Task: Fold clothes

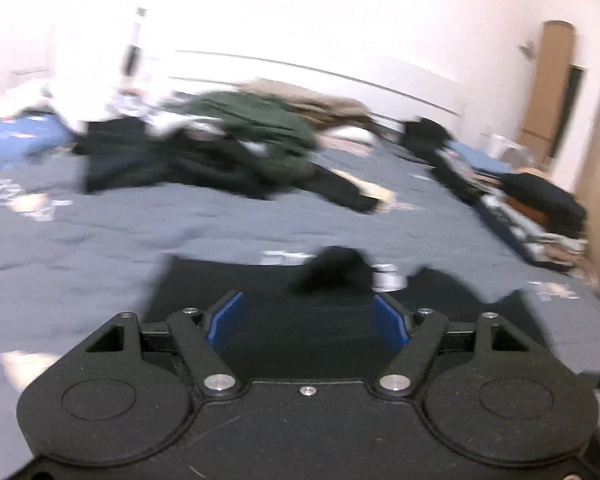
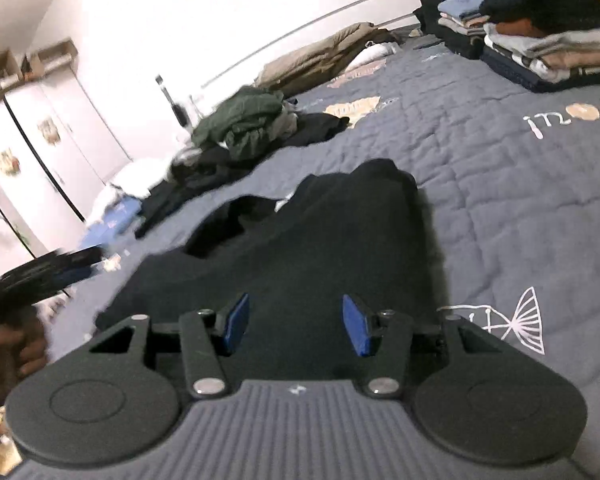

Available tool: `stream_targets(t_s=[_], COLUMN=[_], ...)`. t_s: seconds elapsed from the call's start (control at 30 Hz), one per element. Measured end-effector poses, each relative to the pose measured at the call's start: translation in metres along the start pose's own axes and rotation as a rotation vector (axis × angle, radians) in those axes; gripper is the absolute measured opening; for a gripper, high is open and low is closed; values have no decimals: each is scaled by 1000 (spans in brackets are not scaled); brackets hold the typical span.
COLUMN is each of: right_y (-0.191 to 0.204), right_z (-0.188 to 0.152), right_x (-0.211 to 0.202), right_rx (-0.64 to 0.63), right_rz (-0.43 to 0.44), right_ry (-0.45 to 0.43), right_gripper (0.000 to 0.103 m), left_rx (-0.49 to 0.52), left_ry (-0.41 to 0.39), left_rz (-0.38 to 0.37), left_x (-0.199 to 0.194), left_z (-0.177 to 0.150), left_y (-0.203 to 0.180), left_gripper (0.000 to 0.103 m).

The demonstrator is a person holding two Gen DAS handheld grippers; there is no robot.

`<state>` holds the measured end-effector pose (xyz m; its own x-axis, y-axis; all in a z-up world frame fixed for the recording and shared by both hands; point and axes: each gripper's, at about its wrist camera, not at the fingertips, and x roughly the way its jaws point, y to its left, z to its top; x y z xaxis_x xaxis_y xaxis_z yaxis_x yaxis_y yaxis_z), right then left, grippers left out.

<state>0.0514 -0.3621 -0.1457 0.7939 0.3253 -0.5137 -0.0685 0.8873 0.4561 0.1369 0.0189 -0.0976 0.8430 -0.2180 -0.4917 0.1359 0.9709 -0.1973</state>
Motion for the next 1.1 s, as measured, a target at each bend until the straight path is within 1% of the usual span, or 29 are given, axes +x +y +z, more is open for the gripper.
stream_targets(t_s=[0.03,0.1,0.13,0.2,0.23,0.27,0.4,0.5,0.53,0.57,0.6,0.63,0.7,0.8,0.87,0.93,0.97,1.03,1.07,1.1], right_y=[3,6,8,11,13,15,22,27,29,29,30,30,30,28,27,27,26,24,22,20], right_z=[-2,-4,-5,-6,-6,-6,-7,-8,-8,-8,-9,-9,-11,-10,-8,-8,-9,-12,-14,-18], right_x=[3,7,8,10,11,11,14,17,19,20,22,23,25,24,22,21,21,26,30,35], right_rx=[-6,-5,-3,1,5,12,-3,-23,-27,-31,-36,-39,-43,-36,-33,-36,-39,-50,-52,-52], right_rz=[-12,-27,-36,-53,-59,-62,-70,-70,-70,-69,-69,-69,-71,-70,-69,-69,-70,-89,-104,-123], right_ry=[7,15,13,6,-1,-7,-20,-17,-14,-11,-7,-4,2,-6,-20,-34,-38,-19,4,34], right_gripper=[51,51,51,51,51,51,51,51,51,51,51,51,51,51,51,51,51,51,51,51], left_rx=[-6,-51,-68,-78,-74,-46,56,19,1,-34,-54,-35,5,64,112,189,220,240,249,259], left_ry=[-9,12,21,24,27,33,55,85,102,140,161,134,79,-3,-69,-114,-119,-20,29,78], left_rz=[40,87,106,120,124,120,102,85,74,49,28,21,6,-17,-32,-18,-6,45,71,97], left_x=[-8,-11,-12,-11,-10,-7,5,22,28,36,42,39,34,25,19,20,23,43,53,62], left_z=[-6,-17,-22,-31,-34,-34,-35,-32,-31,-29,-27,-25,-22,-16,-6,9,14,15,15,15], left_y=[13,34,43,51,53,49,38,45,49,53,56,54,49,42,36,27,24,24,24,24], left_gripper=[70,70,70,69,66,65,65,62,56,48,22,19,9,8,8,8,8,9,11,18])
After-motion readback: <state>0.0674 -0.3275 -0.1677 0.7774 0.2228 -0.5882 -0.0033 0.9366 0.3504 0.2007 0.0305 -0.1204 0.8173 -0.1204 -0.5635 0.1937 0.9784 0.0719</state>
